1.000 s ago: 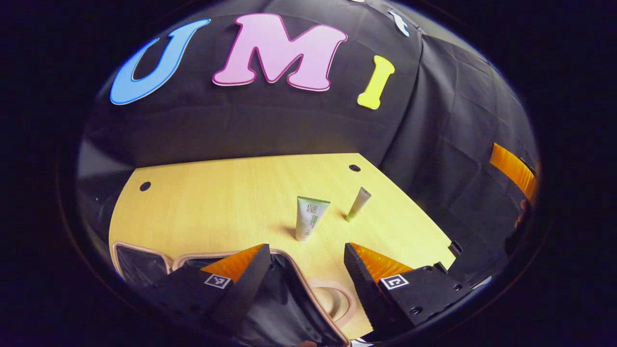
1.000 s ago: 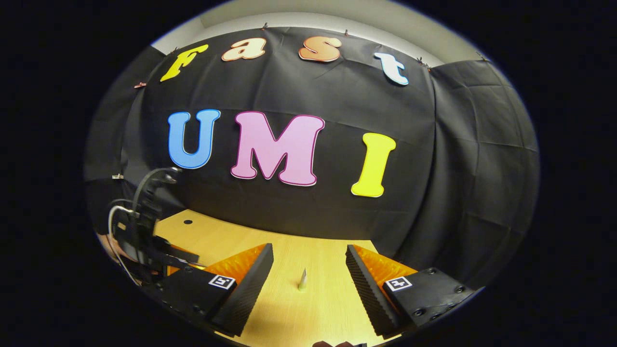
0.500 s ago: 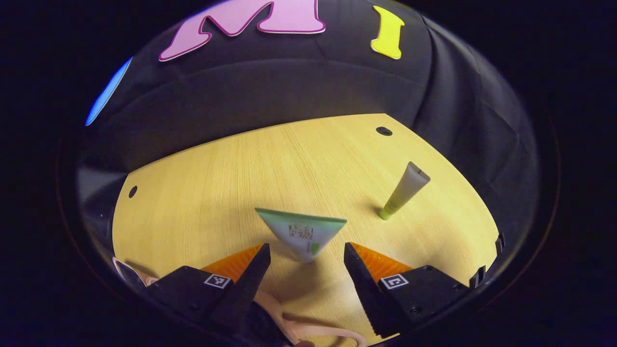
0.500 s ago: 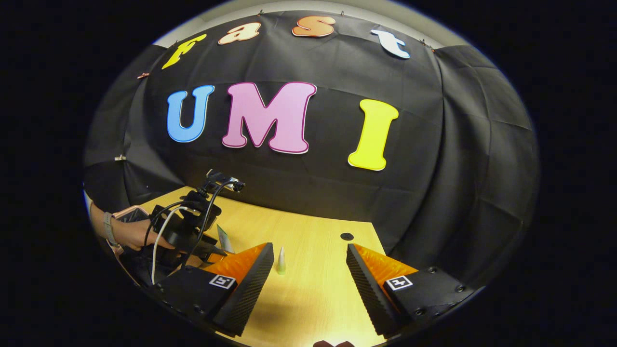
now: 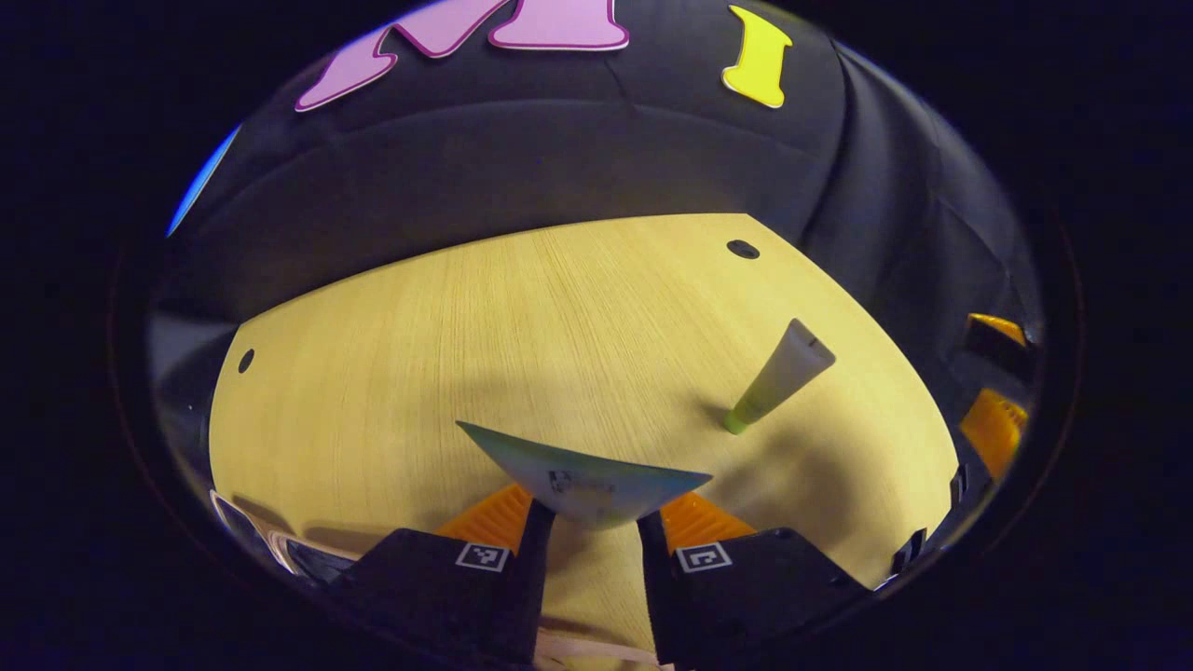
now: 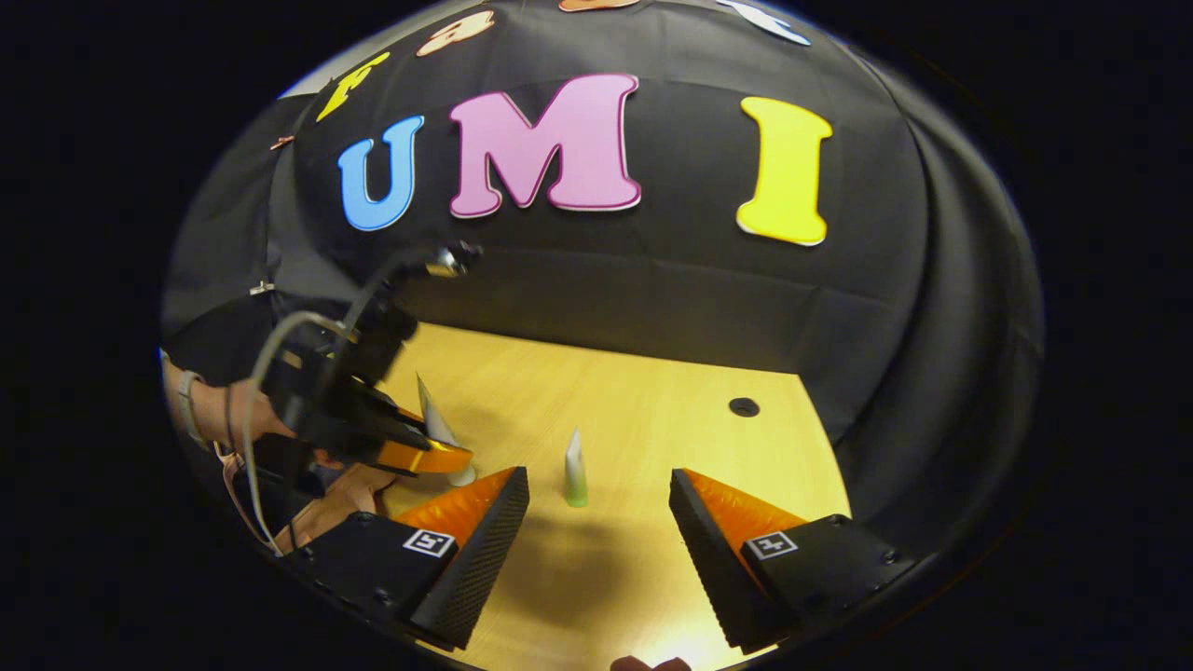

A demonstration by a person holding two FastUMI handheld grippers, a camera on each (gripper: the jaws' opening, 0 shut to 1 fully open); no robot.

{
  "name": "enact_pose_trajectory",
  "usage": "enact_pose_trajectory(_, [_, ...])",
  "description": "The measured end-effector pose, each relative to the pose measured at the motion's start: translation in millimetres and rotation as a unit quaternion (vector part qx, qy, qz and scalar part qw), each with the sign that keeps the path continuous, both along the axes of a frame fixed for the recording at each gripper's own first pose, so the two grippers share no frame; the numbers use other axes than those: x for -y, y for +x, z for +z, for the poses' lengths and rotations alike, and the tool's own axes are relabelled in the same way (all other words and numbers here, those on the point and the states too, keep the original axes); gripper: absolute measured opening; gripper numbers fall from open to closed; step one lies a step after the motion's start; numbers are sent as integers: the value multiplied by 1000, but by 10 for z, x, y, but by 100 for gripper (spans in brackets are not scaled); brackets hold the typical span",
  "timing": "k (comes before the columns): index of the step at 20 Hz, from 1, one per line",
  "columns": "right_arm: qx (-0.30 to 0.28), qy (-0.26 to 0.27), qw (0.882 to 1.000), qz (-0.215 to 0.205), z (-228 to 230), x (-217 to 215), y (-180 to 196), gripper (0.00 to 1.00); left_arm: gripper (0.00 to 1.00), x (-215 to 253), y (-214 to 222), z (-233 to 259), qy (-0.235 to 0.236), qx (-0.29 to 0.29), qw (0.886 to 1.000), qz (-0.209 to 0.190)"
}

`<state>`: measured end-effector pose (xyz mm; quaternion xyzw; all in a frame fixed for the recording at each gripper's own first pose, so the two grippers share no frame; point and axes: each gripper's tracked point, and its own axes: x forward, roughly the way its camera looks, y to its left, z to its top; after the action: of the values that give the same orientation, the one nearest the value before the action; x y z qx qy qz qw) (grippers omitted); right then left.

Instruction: First open the suitcase, pack the skin care products into it, and then close the suitcase.

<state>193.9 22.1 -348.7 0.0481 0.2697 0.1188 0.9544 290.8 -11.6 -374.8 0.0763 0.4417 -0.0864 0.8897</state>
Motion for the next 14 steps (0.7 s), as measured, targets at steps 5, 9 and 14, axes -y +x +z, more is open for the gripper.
enact_pose_trajectory(5, [-26, 21, 999, 27, -579, -353, 485, 97, 50, -83, -580, 667, -17, 24, 999, 31])
enact_pose_trajectory(9, [-63, 22, 998, 7, -1094, -473, 758, 96, 50, -344, -1219, 991, -1, 31, 997, 76])
enact_pose_trajectory(14, [-92, -10, 996, -1, -1547, -501, 857, 95, 50, -979, -2117, 977, 52, -9, 985, 162])
